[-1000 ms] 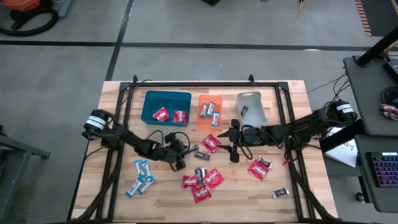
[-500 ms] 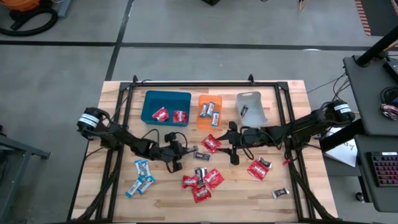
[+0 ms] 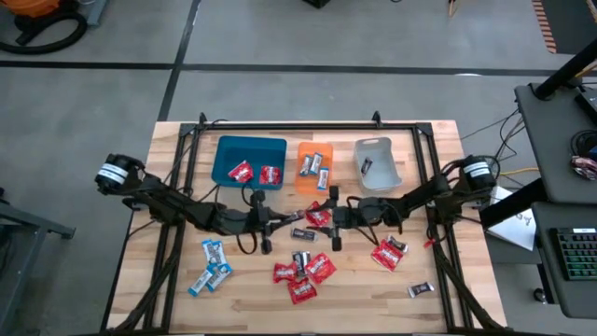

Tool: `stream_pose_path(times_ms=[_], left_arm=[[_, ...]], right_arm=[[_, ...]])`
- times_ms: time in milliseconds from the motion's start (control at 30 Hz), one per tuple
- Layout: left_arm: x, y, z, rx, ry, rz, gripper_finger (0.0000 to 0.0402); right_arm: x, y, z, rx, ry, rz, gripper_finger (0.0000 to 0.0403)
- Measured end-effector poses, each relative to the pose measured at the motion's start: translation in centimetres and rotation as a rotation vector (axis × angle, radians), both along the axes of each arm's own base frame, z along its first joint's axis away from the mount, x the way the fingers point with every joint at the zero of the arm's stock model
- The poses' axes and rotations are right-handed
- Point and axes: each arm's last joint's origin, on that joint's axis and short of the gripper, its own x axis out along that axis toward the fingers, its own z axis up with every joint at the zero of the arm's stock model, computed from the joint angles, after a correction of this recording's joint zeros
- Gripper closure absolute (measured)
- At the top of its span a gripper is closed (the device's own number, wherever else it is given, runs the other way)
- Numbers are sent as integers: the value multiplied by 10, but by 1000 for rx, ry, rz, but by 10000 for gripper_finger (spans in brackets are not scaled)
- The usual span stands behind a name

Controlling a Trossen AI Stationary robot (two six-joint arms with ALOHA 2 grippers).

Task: Sort candy
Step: Put the brown chocolate bar into the gray bin

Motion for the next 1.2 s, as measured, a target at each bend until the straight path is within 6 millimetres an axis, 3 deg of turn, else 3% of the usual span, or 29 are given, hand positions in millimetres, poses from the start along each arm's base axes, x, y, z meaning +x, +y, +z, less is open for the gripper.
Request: stream_pose_path(times_ms=[467, 567, 867, 1067, 1200], left_arm=[[10, -6, 2, -33, -43, -73, 370], [10, -6, 2, -33, -43, -73, 370], [10, -6, 2, -33, -42, -71, 370], [10, -5, 2, -38, -43, -62, 365], [9, -5, 2, -57, -34, -55, 334]], right_arm=[[17, -3, -5, -46, 11, 9, 202], [17, -3, -5, -47, 11, 9, 225], [17, -3, -7, -88, 29, 15, 342], [17, -3, -7, -94, 27, 15, 356], [16, -3, -5, -93, 26, 14, 357]])
